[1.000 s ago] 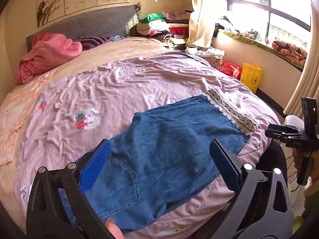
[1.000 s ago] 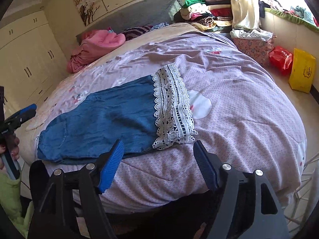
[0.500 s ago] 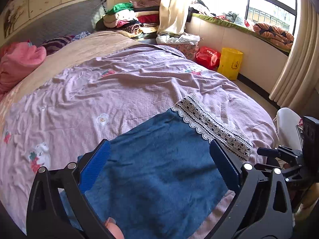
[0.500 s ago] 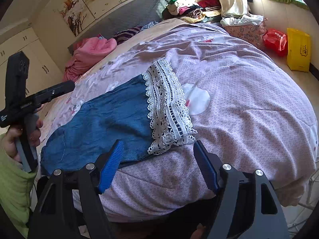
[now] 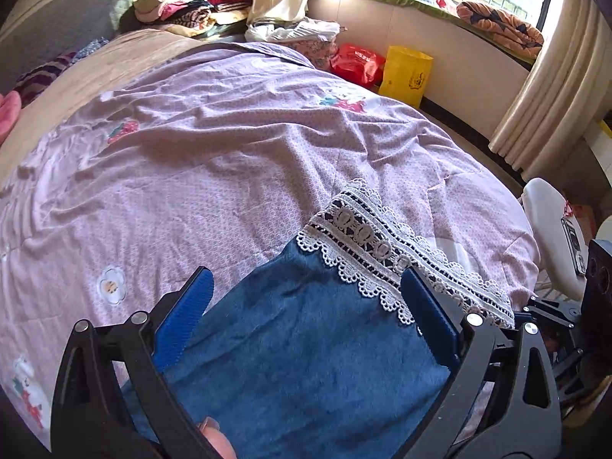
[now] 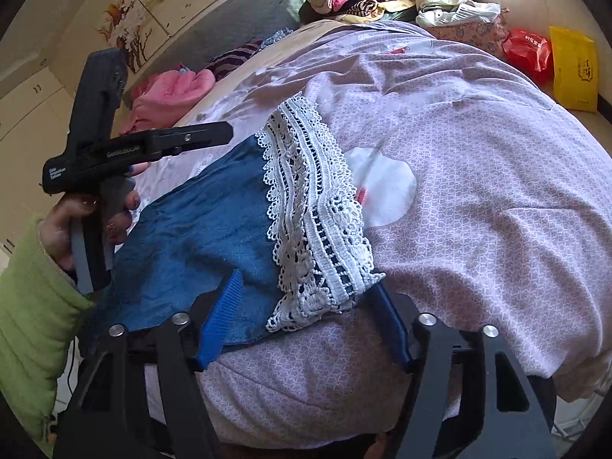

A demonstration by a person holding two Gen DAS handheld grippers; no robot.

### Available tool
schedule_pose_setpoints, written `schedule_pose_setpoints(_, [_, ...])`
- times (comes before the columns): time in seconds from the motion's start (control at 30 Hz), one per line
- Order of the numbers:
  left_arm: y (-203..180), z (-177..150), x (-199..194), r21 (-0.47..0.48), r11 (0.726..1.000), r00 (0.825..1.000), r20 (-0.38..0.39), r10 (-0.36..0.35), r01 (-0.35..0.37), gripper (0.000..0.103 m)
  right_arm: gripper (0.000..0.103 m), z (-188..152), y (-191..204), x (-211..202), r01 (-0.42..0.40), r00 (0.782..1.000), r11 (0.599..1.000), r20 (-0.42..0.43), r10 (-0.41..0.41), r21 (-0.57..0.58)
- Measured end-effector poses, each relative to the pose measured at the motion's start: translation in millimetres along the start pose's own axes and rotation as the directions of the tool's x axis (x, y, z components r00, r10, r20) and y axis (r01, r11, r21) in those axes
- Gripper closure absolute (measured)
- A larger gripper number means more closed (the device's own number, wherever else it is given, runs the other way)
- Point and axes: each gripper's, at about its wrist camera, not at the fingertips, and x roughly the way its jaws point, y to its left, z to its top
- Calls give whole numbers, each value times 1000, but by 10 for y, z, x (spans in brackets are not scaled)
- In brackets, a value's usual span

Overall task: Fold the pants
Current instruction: 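Grasp the lace hem with both tools and fold it over toward the waistband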

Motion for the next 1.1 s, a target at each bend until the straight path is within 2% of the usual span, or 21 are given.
schedule_pose_setpoints(0.07, [14,38,114,13,999,999,-30,-33,34,20,68,2,-12,10,-11,1000,1000,14,11,2])
schedule_pose_setpoints(0.1, [14,52,160,25,999,998,-39,-43,44,23,70,-2,-19,-1,-23,999,1000,24,23,4])
schedule_pose_setpoints(0.23, [6,123,323,47,993,992,-62,-110,113,28,71,17,-4,-1,-37,998,999,40,38,-11])
schedule_pose_setpoints(0.33, [32,197,439,25,988,986,-70,-149,151,31,68,41,-84,80,-43,999,998,18,42,38])
schedule_pose_setpoints(0.47, [93,252,530,-36,965,963,-65,-261,259,31,68,72,-111,113,-59,998,996,13,58,60])
schedule_pose_setpoints(0.53, [101,253,573,-53,952,950,-78,-303,300,44,68,88,-105,125,-67,998,996,12,67,58])
schedule_pose_setpoints(0.57, [91,246,584,-43,956,952,-86,-293,290,47,70,97,-97,137,-66,998,996,10,65,52])
schedule_pose_setpoints(0.6, [83,237,598,-33,958,953,-96,-286,284,55,71,103,-88,149,-63,998,997,8,62,47])
schedule_pose_setpoints(0.67, [97,224,602,-34,953,948,-101,-302,300,65,76,105,-69,154,-67,998,997,14,67,37])
schedule_pose_setpoints(0.73, [99,217,579,-20,953,948,-99,-302,302,80,78,102,-56,151,-70,997,997,23,70,32])
schedule_pose_setpoints(0.8, [73,204,565,6,957,953,-101,-287,289,86,80,93,-38,118,-74,997,997,39,73,30])
schedule_pose_setpoints(0.9, [50,199,499,26,963,961,-74,-266,269,87,81,105,31,26,-92,994,996,67,92,4])
schedule_pose_setpoints(1.1, [165,185,98,11,946,945,35,-324,324,87,81,152,262,-172,-116,987,991,104,123,-66])
